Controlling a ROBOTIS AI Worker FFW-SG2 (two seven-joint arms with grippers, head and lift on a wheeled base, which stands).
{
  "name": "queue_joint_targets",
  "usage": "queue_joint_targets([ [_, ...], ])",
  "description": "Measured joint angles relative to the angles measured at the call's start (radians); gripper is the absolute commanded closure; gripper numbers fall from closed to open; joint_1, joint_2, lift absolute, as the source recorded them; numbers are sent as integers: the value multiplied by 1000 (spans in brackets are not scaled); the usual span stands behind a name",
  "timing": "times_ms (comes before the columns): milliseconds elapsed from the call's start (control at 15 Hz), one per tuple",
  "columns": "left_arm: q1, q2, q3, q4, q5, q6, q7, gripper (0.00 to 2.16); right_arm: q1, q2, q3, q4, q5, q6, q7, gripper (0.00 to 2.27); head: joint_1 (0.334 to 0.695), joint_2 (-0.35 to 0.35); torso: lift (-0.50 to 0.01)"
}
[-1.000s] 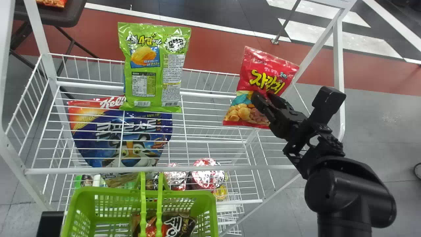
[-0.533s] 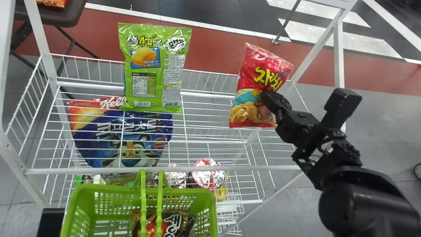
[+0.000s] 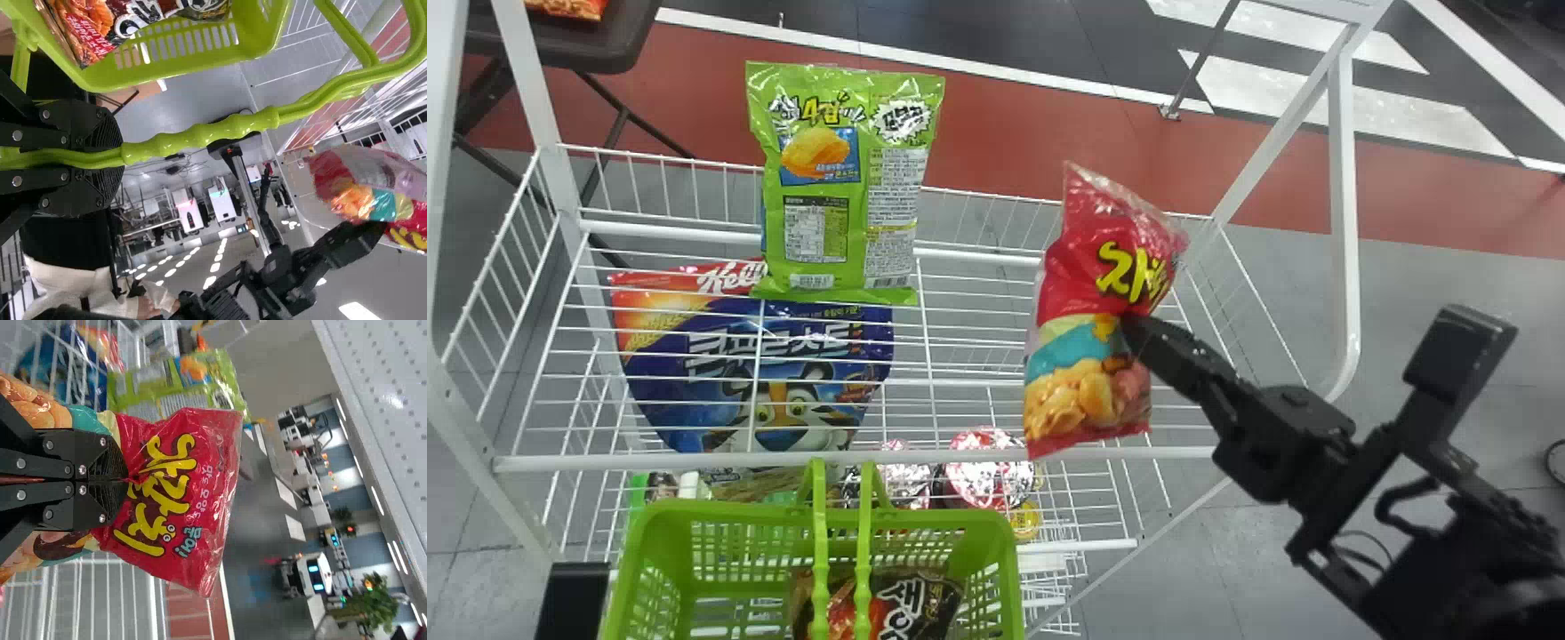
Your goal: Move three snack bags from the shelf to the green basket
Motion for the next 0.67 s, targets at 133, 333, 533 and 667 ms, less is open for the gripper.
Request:
queue_joint_targets([
  [133, -1, -2, -4, 3, -3, -2, 7, 2115, 46, 0, -1, -31, -33, 99, 31, 2192, 695, -350, -49],
  [333, -3, -2, -6, 9, -4, -6, 7, 2115, 76, 0, 24, -40, -51, 278, 56, 2192, 695, -350, -49],
  [533, -3, -1, -4, 10, -2, -12, 3, 2115, 106, 0, 95, -28, -31, 385, 60, 2192, 695, -350, -49],
  [667, -3, -1, -4, 9, -2, -12, 0, 2115, 117, 0, 145, 8, -10, 405, 59, 2192, 695, -350, -49],
])
